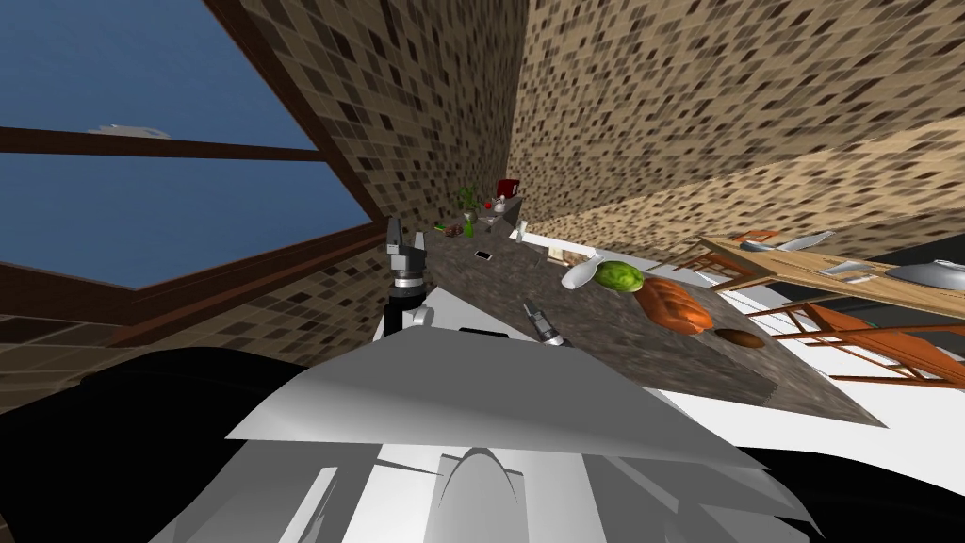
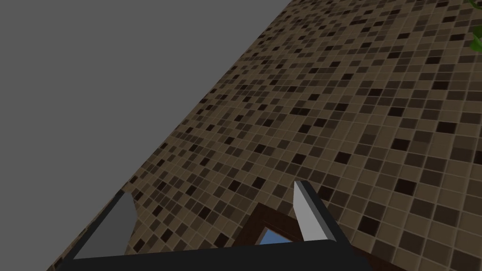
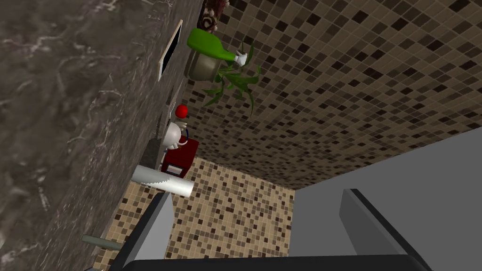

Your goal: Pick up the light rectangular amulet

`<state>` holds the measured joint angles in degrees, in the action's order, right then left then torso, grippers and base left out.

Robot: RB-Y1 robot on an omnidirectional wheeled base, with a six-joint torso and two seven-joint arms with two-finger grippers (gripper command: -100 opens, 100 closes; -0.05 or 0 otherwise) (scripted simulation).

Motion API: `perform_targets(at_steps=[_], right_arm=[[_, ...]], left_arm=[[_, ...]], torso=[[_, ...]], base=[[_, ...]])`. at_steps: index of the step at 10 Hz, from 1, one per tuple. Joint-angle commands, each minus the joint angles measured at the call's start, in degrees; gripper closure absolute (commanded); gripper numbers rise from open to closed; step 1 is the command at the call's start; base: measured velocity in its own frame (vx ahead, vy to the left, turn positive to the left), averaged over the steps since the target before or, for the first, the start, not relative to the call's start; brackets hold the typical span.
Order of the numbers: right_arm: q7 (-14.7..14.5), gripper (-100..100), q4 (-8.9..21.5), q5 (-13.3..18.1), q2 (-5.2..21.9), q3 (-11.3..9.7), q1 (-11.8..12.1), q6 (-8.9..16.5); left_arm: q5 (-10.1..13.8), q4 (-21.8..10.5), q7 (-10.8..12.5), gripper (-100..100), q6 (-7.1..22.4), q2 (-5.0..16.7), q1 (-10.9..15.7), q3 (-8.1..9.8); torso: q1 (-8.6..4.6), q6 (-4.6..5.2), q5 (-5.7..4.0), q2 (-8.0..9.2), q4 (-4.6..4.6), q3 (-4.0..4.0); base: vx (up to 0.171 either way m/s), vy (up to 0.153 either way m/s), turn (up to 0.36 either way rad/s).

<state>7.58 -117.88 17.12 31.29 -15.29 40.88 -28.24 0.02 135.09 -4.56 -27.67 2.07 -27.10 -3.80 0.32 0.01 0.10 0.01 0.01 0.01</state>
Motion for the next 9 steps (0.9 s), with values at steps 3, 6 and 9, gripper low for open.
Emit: perform_targets(at_steps=[3,6,9], right_arm=[[0.4,-100,5.2,2.4,6.1,-2.8,2.4,0.6],[0.6,-100,8.0,3.5,10.6,-4.1,3.2,0.7],[0.9,-100,10.8,4.6,14.9,-5.3,3.9,0.8]], left_arm=[[0.0,0.0,0.0,0,0.0,0.0,0.0,0.0],[0.0,0.0,0.0,0,0.0,0.0,0.0,0.0],[0.0,0.0,0.0,0,0.0,0.0,0.0,0.0]], torso=[[-0.03,-0.01,-0.01,0.01,0.0,0.01],[0.03,-0.02,-0.01,-0.05,-0.01,-0.03],[-0.19,-0.03,-0.05,-0.03,-0.01,-0.02]], base=[[0.002,0.099,0.102],[0.02,0.092,0.084],[0.012,0.044,0.078]])
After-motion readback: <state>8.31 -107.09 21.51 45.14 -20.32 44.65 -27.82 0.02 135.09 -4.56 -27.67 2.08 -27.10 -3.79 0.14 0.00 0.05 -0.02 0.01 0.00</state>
